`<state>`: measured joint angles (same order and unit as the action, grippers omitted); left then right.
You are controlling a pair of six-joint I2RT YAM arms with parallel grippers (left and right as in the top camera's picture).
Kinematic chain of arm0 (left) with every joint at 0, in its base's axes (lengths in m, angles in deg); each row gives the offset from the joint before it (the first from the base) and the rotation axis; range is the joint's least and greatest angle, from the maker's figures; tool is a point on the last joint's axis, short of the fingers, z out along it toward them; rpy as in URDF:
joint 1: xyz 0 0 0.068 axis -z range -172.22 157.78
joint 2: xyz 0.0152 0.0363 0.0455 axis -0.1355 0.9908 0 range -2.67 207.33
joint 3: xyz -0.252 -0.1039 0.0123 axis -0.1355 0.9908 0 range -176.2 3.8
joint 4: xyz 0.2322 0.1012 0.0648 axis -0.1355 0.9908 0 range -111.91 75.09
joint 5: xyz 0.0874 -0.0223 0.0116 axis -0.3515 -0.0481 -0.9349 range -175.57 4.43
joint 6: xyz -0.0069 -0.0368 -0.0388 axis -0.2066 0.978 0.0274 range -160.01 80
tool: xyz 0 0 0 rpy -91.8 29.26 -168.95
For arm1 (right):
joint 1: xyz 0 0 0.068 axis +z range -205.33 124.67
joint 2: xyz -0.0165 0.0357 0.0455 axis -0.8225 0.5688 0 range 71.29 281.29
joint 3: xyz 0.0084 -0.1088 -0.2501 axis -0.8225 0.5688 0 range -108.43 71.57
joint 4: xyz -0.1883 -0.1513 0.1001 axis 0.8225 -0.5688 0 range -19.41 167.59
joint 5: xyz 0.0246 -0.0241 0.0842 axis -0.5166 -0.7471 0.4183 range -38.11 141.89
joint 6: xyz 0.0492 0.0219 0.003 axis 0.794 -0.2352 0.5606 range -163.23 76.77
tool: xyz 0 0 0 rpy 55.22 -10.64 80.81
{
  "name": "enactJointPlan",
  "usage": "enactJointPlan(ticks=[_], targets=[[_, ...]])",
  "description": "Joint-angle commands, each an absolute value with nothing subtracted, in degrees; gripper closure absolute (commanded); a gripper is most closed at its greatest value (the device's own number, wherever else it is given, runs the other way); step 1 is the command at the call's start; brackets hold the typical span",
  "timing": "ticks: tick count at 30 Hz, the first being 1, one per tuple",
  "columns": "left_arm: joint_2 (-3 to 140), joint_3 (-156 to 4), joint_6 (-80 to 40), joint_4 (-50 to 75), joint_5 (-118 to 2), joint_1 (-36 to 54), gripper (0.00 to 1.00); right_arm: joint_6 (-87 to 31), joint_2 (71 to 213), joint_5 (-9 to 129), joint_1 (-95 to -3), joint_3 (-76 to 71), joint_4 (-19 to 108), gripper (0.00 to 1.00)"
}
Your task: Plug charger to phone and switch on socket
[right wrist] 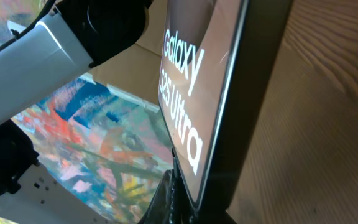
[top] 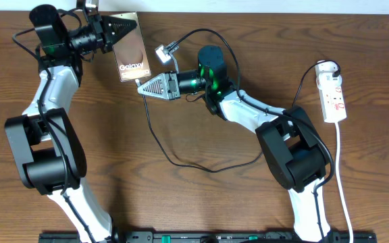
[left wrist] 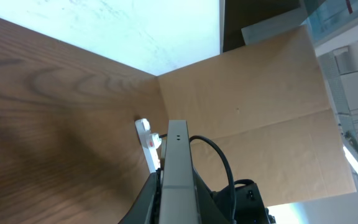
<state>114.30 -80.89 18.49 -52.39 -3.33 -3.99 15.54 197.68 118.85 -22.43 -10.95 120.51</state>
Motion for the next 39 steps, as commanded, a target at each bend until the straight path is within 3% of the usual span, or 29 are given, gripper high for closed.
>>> enactJointPlan(ticks=[1,39], targets=[[113.21,-81.43,19.04,-52.91,-0.51,-3.64,0.93,17.98,197.81,113.58,-23.08,-11.19,121.31,0.99],[113.21,-81.43,19.02,-52.89,-0.49,-3.64,0.93,25.13,197.81,101.78,-22.6,-11.19,124.05,0.99]])
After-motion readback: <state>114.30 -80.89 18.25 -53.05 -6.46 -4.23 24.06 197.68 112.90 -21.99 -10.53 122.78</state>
